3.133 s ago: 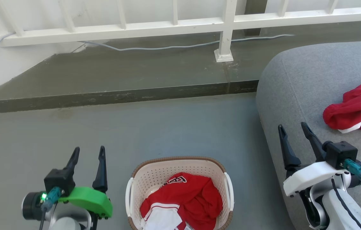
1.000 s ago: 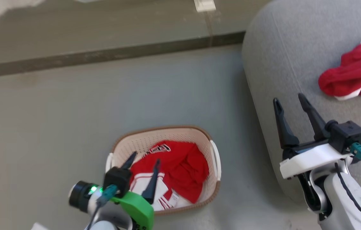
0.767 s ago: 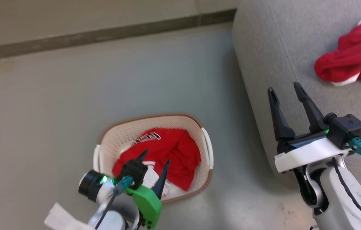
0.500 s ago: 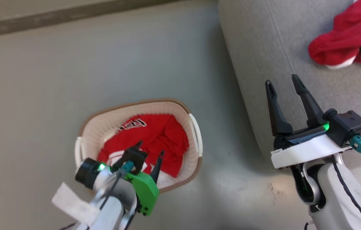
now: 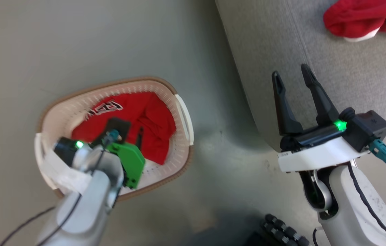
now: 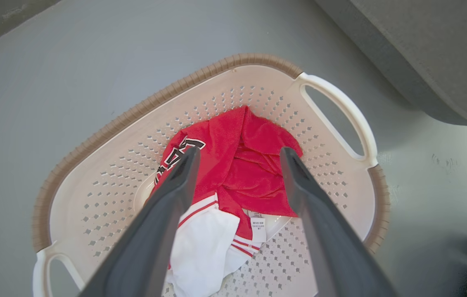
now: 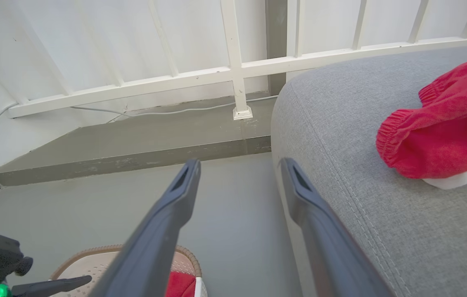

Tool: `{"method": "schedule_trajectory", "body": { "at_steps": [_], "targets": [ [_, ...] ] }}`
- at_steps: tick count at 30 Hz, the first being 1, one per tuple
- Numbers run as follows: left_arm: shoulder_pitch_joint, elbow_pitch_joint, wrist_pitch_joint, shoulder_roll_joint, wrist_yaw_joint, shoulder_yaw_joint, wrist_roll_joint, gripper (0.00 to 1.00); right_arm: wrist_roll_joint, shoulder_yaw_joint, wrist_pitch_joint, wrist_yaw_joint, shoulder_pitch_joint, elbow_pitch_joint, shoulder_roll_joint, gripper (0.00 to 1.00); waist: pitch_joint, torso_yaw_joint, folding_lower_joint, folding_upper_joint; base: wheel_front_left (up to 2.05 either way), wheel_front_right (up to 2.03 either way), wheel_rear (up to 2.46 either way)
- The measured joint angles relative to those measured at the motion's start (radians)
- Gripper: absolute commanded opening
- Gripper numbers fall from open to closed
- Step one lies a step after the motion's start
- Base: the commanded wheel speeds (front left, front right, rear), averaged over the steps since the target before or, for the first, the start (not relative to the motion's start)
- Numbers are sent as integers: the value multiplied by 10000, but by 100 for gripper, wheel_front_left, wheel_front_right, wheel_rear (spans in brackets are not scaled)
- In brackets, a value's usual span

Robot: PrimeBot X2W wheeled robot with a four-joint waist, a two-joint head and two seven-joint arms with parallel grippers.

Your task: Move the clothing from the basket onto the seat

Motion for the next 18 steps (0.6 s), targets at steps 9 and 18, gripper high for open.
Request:
{"method": "schedule_trajectory", "body": {
  "at_steps": [9,18],
  "targets": [
    [-1281,853,510,424,94,345,102,100,128,180,-178,15,-567,-150,278,100,1313,-577,0,0,0,0,0],
    [-2259,1835,834,792,136,658,102,100,286,307,-364,23,-1081,-75,372,100,2561,-1109,1,0,0,0,0]
  ]
}}
